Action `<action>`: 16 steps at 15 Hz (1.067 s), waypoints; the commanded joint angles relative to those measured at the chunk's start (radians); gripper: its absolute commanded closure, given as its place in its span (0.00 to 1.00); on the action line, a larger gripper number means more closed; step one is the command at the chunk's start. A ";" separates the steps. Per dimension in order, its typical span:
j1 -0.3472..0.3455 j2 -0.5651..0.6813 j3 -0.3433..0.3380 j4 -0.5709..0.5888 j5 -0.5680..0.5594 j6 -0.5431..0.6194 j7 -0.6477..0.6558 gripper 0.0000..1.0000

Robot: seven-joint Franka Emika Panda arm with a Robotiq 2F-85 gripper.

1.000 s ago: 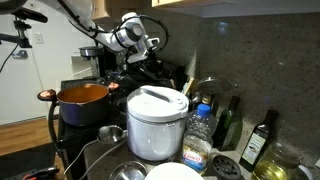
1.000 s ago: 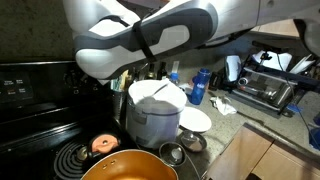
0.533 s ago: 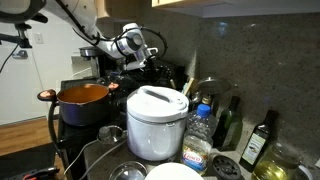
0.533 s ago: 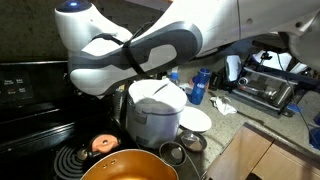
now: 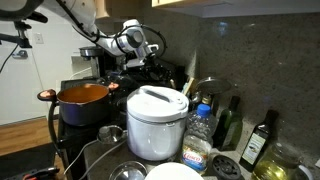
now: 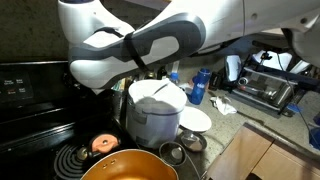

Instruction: Turn the right knob on the stove to the left then to the right

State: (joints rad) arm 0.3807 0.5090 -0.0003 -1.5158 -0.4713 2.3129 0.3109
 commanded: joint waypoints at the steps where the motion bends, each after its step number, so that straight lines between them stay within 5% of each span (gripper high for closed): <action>1: -0.028 -0.058 0.040 -0.059 0.089 0.033 -0.001 0.00; 10: -0.077 -0.243 0.089 -0.234 0.265 0.017 -0.014 0.00; 16: -0.153 -0.331 0.126 -0.302 0.444 -0.015 -0.146 0.00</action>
State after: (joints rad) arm 0.2749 0.2488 0.0959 -1.7516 -0.1099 2.3172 0.2348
